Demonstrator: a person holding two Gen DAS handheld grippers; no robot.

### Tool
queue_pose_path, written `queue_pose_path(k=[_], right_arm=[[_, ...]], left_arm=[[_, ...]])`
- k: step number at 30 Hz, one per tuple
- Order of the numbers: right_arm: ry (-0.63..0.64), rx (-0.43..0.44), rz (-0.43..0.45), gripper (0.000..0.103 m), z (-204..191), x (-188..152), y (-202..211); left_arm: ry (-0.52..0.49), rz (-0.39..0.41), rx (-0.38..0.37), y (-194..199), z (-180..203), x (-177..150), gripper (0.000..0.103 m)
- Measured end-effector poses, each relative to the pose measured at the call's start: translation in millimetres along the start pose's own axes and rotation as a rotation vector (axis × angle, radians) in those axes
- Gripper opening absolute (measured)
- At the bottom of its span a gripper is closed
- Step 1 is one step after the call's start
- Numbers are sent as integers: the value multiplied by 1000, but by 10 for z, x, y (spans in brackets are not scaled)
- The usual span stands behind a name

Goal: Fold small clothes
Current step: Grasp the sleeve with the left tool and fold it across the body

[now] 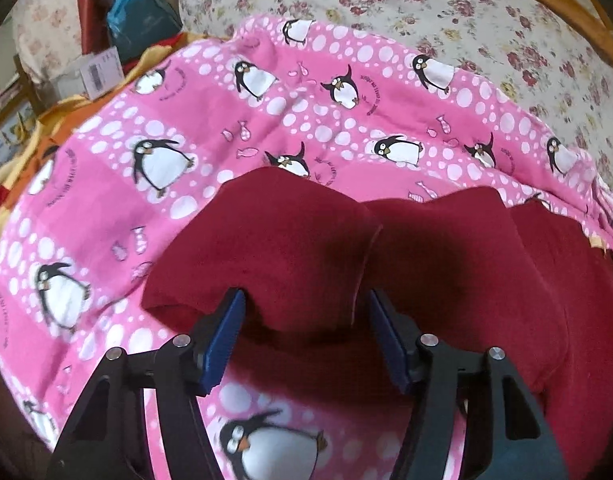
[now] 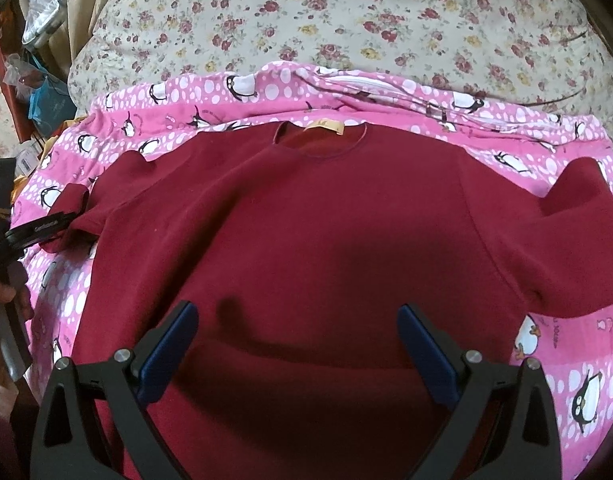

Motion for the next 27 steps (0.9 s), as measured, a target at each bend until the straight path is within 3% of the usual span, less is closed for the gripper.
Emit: queue_pose_path(k=[5,7,8,11,19,24,27], right_arm=[[-2,1,-6,102,-4,-9,-17],[-8,3,-6,102,0,-4,-14],[-10,5,-5,102,2,-3,-11],[-12,13,-4,102,3,-4,14],[-53,19,14,102,172,36,156],[-103,0,49,102,448,117,318],[-139,-17,64,102,672,132,422]], left_arm=[[21,-15,-25,-108,-39,43,31],[43,-12,-60,-89,-38,65,2],[63,-6,-74,-47,-44,77,0],[105,25,-168,154,2,117,0],[49,91,-416,849,591,250,0],[21,90,-590,1207,1192,315,0],[-35,52,-687,1339,1737,278,0]])
Point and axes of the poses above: each gripper's, at about its wrist camera, not at the fingertips, and y roughly against the way its jaws point, z to its right, x to its top, the point moved 6 cm from there along -y, roughly the way its jaws point, and after that the axes turned 9 degrees about -x, right-handed, at the moved point
